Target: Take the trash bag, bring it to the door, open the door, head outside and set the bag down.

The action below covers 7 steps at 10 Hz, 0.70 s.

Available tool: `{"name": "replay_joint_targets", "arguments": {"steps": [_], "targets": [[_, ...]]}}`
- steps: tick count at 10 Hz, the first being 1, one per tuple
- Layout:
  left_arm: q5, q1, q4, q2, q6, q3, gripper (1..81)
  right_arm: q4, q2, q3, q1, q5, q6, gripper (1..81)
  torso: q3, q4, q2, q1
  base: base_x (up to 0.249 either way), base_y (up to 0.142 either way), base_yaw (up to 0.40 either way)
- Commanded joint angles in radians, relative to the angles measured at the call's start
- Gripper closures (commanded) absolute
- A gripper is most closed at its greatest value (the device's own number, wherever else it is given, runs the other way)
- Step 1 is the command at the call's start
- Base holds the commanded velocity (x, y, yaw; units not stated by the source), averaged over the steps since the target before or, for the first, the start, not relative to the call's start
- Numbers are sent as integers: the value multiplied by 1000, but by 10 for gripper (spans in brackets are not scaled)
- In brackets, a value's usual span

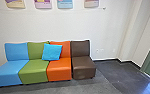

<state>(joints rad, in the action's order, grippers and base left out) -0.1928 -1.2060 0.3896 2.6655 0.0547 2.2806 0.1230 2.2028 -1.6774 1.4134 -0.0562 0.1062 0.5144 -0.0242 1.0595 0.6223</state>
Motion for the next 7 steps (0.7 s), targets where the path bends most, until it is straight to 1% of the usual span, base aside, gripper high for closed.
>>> {"name": "replay_joint_targets", "arguments": {"steps": [1, 3, 5, 7], "targets": [[-66, 82, 17, -15, 2, -6, 10, -31, -113, 105, -150, -60, 23, 10, 0, 0, 96, 62, 0, 0, 0], [-66, 81, 17, -10, 2, -6, 10, -57, -124, 131, -211, -97, 23, 10, 9, 0, 160, 102, 0, 0, 0], [-72, 81, 17, -2, 2, -6, 10, -77, -125, 142, -257, -132, 23, 10, 10, 0, 233, 148, 0, 0, 0], [-73, 82, 17, -2, 2, -6, 10, -121, -156, 177, -315, -190, 23, 10, 10, 0, 302, 191, 0, 0, 0]]}}
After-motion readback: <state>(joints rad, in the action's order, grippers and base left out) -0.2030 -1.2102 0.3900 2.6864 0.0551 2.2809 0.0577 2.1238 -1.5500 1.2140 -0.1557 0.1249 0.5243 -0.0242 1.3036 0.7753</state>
